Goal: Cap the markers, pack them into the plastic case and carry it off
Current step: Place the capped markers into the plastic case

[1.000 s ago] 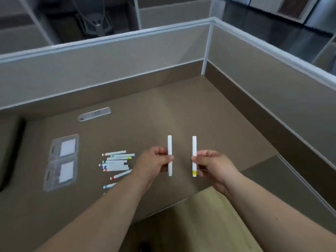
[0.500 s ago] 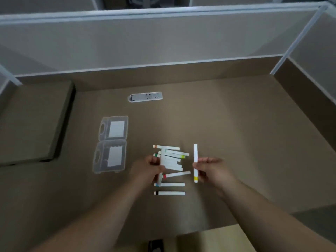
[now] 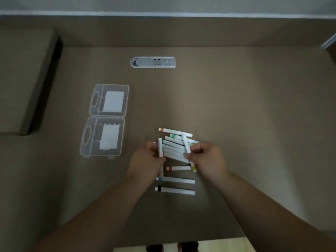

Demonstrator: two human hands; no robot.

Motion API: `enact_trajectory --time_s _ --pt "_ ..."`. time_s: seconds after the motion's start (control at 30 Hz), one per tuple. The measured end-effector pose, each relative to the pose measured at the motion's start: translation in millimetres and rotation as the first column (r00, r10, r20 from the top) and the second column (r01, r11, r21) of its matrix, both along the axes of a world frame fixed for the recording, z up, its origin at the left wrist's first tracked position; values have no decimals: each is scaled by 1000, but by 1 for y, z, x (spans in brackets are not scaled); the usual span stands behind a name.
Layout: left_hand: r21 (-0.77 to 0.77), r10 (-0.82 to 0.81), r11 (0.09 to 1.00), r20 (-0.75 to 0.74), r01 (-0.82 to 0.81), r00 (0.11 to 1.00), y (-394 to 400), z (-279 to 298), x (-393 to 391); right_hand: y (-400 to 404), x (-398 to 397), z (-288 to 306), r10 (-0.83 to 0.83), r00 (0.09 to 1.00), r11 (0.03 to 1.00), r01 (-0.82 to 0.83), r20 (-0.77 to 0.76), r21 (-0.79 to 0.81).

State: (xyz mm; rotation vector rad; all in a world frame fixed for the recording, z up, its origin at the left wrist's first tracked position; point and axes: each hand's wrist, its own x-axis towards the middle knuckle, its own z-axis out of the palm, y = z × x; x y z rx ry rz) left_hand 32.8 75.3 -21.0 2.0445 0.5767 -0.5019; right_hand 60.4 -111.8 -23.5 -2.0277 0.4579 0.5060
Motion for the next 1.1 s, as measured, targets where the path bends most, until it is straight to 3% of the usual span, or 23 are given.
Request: enact_trajectory --time_s 0.13,0.37,0.43,0.5,0.6,0.67,0.83,1.1 --pt "52 91 995 -21 -90 996 -10 -3 -5 3 5 -3 187 981 972 -177 52 -154" --pt "59 172 983 7 -173 985 -16 1 -6 5 9 -8 525 842 780 -420 122 -464" --pt "148 100 983 68 -109 993 -14 0 -10 5 3 -6 597 778 726 -420 197 -544" --pt "317 -100 947 162 44 982 -10 -1 -23 5 -3 -4 682 696 658 -452 223 -602" --pt "528 -448 791 153 310 881 -6 -12 -52 7 -6 -10 768 619 558 -516 167 -650" --pt "596 -571 701 140 391 809 -9 -21 -64 11 -4 -16 801 585 498 -539 124 -679" --pt "631 -620 641 89 437 780 -15 -42 -62 22 0 -29 836 544 415 -545 70 -728" --pt "635 -649 643 156 428 745 -26 -58 -28 22 13 -41 831 550 439 -561 81 -701"
